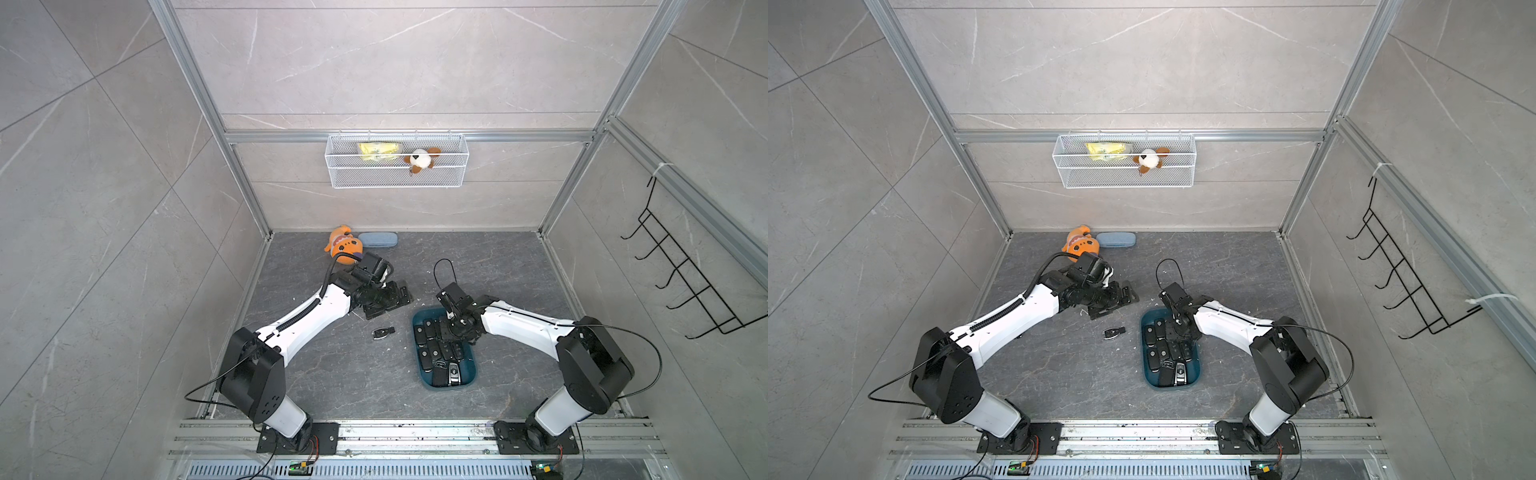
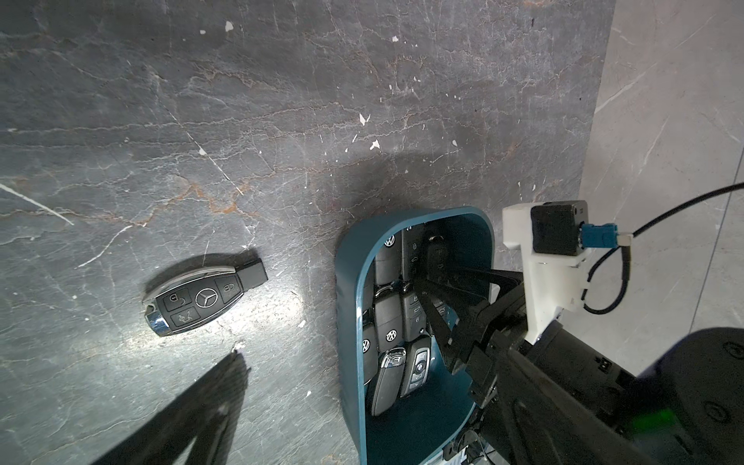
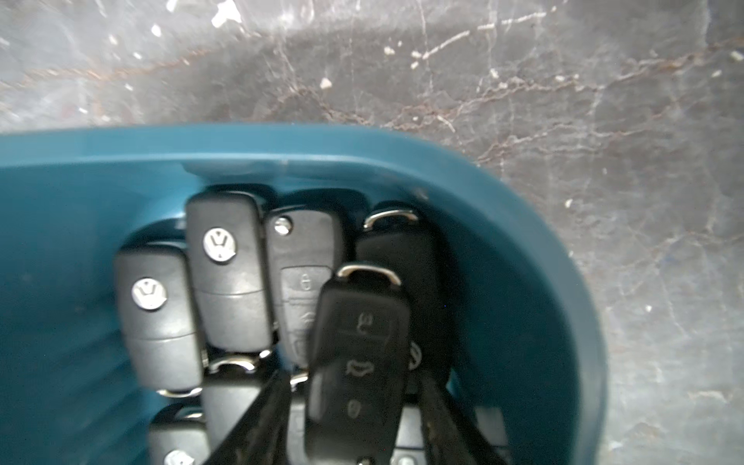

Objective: Place the car key into the storage box
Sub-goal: Place the car key in the storage box, then pick up the car key from the center of the board.

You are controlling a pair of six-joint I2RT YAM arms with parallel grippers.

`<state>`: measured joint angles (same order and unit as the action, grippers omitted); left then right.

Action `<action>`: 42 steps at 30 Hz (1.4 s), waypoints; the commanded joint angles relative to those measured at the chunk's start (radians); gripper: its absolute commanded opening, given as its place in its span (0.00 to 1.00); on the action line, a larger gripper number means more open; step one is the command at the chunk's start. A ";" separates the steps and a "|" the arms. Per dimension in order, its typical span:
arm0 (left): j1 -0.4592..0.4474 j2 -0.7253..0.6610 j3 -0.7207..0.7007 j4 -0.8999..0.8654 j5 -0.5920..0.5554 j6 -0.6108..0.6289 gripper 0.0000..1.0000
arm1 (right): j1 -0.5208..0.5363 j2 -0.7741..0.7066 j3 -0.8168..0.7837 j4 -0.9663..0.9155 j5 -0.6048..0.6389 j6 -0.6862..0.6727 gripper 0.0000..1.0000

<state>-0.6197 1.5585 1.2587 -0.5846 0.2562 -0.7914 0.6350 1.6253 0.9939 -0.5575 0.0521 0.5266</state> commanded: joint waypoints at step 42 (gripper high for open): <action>0.633 -0.173 -0.230 -0.209 -0.422 -0.112 0.93 | 0.074 -0.022 0.291 0.315 -0.388 -0.015 1.00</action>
<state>-0.0162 1.3743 1.0317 -0.7780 -0.1257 -0.8753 0.6998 1.5890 1.2720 -0.3378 -0.2516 0.5274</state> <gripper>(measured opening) 0.929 0.996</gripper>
